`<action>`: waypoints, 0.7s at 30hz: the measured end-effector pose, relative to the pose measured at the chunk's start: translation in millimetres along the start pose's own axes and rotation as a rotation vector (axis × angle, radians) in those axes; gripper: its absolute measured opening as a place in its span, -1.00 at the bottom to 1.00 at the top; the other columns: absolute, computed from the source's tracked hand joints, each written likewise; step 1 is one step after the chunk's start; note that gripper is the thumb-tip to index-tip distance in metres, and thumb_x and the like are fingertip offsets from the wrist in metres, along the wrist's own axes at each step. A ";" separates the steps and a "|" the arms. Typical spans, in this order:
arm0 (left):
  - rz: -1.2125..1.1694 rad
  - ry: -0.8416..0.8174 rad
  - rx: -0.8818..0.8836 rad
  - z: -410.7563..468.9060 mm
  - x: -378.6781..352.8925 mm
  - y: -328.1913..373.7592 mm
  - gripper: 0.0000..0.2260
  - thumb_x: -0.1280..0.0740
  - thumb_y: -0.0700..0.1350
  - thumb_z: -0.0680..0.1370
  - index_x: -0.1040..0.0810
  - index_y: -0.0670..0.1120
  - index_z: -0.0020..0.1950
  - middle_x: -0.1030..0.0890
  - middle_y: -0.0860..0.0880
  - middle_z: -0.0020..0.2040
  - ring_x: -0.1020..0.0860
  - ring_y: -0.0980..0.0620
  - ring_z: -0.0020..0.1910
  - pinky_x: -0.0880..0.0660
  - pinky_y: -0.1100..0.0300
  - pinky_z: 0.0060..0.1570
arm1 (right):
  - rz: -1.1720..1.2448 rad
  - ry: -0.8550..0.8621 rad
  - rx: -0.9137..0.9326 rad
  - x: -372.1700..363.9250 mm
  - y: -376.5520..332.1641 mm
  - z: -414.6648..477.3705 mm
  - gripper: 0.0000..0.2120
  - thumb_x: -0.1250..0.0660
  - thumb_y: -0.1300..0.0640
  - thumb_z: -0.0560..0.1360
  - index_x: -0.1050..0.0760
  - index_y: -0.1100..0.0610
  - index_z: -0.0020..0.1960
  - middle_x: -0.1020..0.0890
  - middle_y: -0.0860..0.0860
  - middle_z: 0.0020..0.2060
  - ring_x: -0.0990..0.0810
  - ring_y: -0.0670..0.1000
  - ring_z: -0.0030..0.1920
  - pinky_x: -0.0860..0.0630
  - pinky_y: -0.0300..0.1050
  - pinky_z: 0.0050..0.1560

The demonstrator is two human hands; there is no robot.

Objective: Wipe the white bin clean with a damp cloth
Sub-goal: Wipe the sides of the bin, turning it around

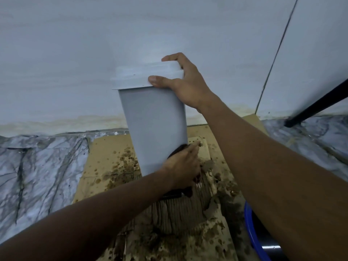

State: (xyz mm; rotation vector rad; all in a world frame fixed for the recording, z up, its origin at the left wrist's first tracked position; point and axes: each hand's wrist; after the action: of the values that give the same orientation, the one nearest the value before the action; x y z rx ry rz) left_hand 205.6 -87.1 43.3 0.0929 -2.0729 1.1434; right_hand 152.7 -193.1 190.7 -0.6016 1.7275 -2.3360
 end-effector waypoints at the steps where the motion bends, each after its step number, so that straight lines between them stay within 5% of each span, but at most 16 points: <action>1: -0.011 0.082 0.060 -10.6 -5.8 -7.8 -0.37 -0.04 0.28 0.66 -0.49 -0.20 0.41 -0.50 -0.25 0.41 -0.34 -0.28 0.48 0.30 -0.28 0.51 | 0.003 0.000 0.001 -1.2 -0.4 0.3 -0.44 -0.63 -0.16 0.25 -0.51 -0.07 0.16 -0.57 -0.08 0.13 -0.60 -0.02 0.14 -0.60 0.05 0.19; 6: -0.291 0.608 0.291 -55.8 -36.2 -37.7 -0.39 -0.19 0.24 0.66 -0.39 -0.18 0.54 -0.31 -0.24 0.57 -0.20 -0.22 0.60 -0.05 -0.13 0.60 | -0.014 0.010 0.006 -9.3 -4.1 1.8 -0.41 -0.63 -0.18 0.24 -0.50 -0.07 0.17 -0.57 -0.07 0.14 -0.60 -0.01 0.14 -0.59 0.06 0.20; 11: -0.503 0.810 0.760 -73.9 -60.4 -18.7 -0.43 -0.27 0.04 0.66 -0.23 -0.12 0.62 -0.14 -0.20 0.63 -0.07 -0.21 0.64 -0.07 -0.15 0.59 | -0.014 0.010 0.001 -7.9 -6.1 2.9 -0.44 -0.63 -0.13 0.28 -0.50 -0.05 0.19 -0.57 -0.09 0.10 -0.61 -0.01 0.12 -0.60 0.04 0.18; 16: -0.881 0.985 1.179 -57.3 -53.3 3.9 -0.47 -0.07 0.04 0.73 0.01 0.02 0.67 0.13 0.02 0.68 0.06 -0.20 0.65 -0.05 -0.05 0.61 | -0.028 0.006 0.019 -8.4 -1.1 -1.8 -0.44 -0.61 -0.15 0.31 -0.49 -0.10 0.22 -0.57 -0.11 0.10 -0.61 -0.06 0.09 -0.62 -0.04 0.12; 18: -1.042 1.099 1.308 -52.6 -39.9 -5.3 -0.47 -0.04 0.07 0.73 0.05 0.09 0.67 0.11 0.07 0.68 0.02 -0.11 0.66 -0.11 0.06 0.59 | -0.023 0.003 0.029 -7.5 0.1 -6.5 -0.44 -0.61 -0.18 0.29 -0.49 -0.15 0.20 -0.57 -0.05 0.18 -0.61 0.00 0.15 -0.62 -0.03 0.11; 21: -1.211 1.291 1.444 -59.2 -22.0 -26.7 -0.48 -0.03 0.11 0.73 -0.09 -0.05 0.66 -0.19 -0.10 0.63 -0.19 -0.05 0.61 -0.27 0.14 0.52 | 0.004 -0.003 0.042 -6.1 1.7 -19.5 -0.47 -0.62 -0.07 0.33 -0.49 -0.10 0.22 -0.57 -0.03 0.21 -0.62 -0.02 0.14 -0.63 -0.08 0.07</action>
State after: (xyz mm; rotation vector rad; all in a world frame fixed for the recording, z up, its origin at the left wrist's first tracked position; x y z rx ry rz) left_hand 266.0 -64.7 66.5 0.8521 0.2854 1.0615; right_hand 149.8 -174.3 183.0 -0.5936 1.6731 -2.3612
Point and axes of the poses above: each hand's wrist, its own z-axis towards the middle knuckle, its own x-axis out of the back of the hand, y = z × x
